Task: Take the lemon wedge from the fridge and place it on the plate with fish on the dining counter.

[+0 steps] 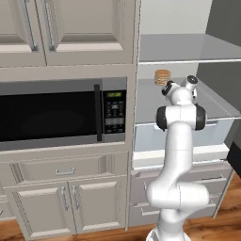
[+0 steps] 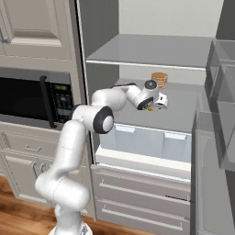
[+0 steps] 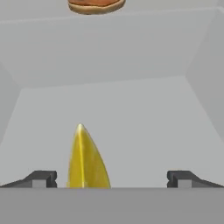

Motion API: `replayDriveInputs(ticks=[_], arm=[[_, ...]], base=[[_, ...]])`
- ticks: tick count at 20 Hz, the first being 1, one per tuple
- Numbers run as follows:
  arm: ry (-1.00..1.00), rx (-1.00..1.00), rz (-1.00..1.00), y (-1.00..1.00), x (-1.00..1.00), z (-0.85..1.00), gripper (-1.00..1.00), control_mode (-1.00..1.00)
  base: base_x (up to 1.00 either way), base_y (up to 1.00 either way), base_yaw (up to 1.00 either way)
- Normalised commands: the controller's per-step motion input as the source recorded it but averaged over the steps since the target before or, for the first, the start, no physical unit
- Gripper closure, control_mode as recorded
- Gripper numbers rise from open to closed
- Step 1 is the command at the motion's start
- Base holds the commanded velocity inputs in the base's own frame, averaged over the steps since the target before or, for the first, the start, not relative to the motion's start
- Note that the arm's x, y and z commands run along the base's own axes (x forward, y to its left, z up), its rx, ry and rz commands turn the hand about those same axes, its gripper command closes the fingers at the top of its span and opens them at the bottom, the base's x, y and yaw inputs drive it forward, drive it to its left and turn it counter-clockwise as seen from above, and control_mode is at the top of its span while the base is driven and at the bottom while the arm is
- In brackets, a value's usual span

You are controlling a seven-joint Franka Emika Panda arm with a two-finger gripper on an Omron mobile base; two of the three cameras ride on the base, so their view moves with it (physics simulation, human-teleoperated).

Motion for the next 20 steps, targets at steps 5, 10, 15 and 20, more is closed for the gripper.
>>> replayDriveInputs(ticks=[5,10,15,20], arm=[[0.07,0.0,0.0,0.13,0.14,-0.23,1.0,-1.0],[0.01,0.0,0.0,0.0,0.01,0.0,1.0,-1.0],[0.0,0.0,0.0,0.02,-0.19,0.0,1.0,-1.0],[-0.14,0.0,0.01,0.2,-0.7,0.0,1.0,-1.0]], base=[[0.0,0.0,0.0],[0.0,0.0,0.0],[0.0,0.0,0.0],[0.0,0.0,0.0]])
